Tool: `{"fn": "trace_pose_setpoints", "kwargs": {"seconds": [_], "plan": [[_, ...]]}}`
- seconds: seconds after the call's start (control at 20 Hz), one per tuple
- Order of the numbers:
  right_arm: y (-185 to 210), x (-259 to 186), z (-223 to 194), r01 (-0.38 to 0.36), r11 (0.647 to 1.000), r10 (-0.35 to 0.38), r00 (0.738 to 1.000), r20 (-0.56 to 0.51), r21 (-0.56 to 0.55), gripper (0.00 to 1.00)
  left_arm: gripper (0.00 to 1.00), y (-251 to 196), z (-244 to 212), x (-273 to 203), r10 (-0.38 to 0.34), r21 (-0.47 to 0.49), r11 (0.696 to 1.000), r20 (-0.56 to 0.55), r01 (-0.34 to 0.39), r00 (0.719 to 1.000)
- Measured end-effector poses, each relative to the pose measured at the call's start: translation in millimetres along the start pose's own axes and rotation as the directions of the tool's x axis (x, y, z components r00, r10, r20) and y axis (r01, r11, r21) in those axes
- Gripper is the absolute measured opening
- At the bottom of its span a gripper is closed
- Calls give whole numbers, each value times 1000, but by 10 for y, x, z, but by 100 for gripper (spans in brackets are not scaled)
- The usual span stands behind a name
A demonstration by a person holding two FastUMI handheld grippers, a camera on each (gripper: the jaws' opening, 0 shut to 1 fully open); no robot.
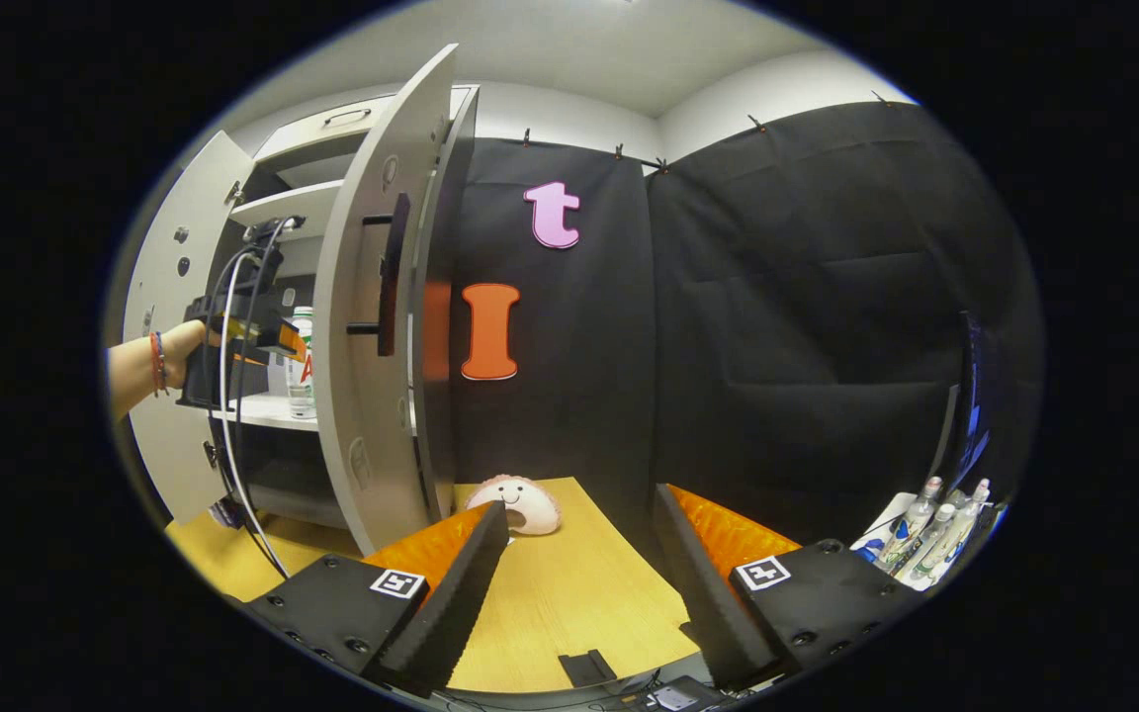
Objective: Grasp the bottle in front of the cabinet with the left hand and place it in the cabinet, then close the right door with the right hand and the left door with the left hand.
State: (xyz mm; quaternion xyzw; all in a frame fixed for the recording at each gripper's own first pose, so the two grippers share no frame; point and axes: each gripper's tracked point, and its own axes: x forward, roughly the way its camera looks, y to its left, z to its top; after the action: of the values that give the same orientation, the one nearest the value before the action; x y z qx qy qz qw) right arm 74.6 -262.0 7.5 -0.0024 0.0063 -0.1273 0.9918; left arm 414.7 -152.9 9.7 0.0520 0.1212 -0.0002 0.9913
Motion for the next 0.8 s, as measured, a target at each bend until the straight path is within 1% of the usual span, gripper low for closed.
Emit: {"fn": "trace_pose_setpoints", "kwargs": {"seconds": [0.05,0.1,0.2,0.25,0.35,0.55,0.7,0.8], "plan": [[-45,90,-20,-6,1000,6,1000,-2,-1,90,95,15,37,-135,14,16,1000,29,-15,999],[-84,165,-76,-12,1000,12,1000,-8,-1,98,95,41,80,-286,34,33,999,61,-36,998],[-148,307,-259,-31,1000,31,999,-35,-5,98,95,59,131,-606,76,47,995,122,-82,990],[-165,383,-361,-40,999,40,998,-57,-11,98,95,17,158,-789,84,45,995,155,-92,984],[-191,487,-525,-56,998,54,994,-92,-20,98,95,-68,172,-1152,79,29,996,208,-87,975],[73,617,-716,-136,990,130,982,-135,-35,98,94,-20,-29,-1867,97,11,995,225,-102,970],[228,623,-733,-174,983,165,977,-135,-55,98,94,140,-180,-2418,108,-18,994,239,-107,965],[282,652,-746,-184,982,177,975,-137,-43,98,94,287,-276,-2709,130,-43,991,245,-123,961]]}}
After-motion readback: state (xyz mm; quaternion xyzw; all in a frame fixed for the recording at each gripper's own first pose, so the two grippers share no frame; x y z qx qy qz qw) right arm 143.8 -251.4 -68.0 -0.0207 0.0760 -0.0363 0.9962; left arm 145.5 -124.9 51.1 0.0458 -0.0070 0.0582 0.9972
